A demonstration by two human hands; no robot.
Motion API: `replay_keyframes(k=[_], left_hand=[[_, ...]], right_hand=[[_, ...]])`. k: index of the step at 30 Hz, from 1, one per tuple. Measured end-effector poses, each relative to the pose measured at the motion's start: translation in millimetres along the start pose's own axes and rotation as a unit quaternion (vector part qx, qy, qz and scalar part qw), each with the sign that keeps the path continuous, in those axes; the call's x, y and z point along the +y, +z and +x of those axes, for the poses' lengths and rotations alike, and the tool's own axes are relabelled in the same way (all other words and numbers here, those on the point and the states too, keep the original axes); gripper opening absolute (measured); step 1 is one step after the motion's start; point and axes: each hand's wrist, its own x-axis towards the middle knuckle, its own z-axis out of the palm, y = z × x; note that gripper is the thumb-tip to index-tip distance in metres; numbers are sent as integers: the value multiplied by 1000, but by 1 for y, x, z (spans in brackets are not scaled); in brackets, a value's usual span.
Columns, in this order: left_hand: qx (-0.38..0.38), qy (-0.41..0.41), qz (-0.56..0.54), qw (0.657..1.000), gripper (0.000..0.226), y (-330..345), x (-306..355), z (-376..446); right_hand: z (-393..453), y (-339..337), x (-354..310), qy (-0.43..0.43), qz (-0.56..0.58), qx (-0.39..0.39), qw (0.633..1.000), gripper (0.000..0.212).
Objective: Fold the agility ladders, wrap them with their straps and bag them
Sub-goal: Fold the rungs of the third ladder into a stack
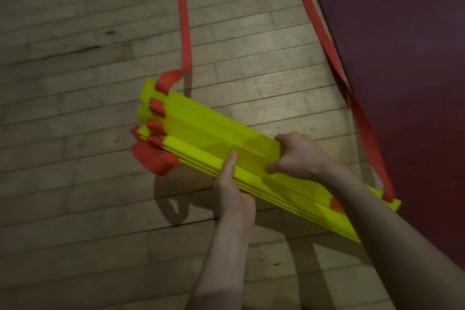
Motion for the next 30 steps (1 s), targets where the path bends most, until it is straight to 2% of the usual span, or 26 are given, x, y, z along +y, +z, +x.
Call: replay_keyframes(k=[2,4,6,7,9,11,16,22,24,27,28,30], left_hand=[[1,-11,46,999,62,2,2,2],[-36,-31,53,997,65,4,4,1],[-49,-32,43,997,61,5,6,-1],[-38,-18,45,998,58,6,5,-1],[12,19,61,998,53,9,4,-1],[51,40,68,996,51,9,3,-2],[84,43,82,992,40,7,5,-2],[117,40,80,989,44,4,6,1],[99,32,65,993,57,2,7,2],[49,23,75,996,105,3,8,2],[43,25,77,996,112,4,9,3],[40,27,86,995,109,4,10,4]], right_hand=[[0,5,-5,-16,48,13,999,31],[-1,11,-7,-23,118,19,993,31],[-2,17,-4,-51,146,34,987,21],[-2,19,-2,-71,136,44,987,19],[-4,24,1,-100,103,68,987,28],[-4,27,3,-111,81,100,985,23],[-8,29,8,-108,42,175,978,23],[-15,24,4,-107,62,136,983,21],[-15,25,1,-105,79,136,982,24],[-13,28,-2,-99,93,130,982,36],[-12,29,-2,-99,98,121,983,39],[-10,30,-2,-97,120,100,983,40]])
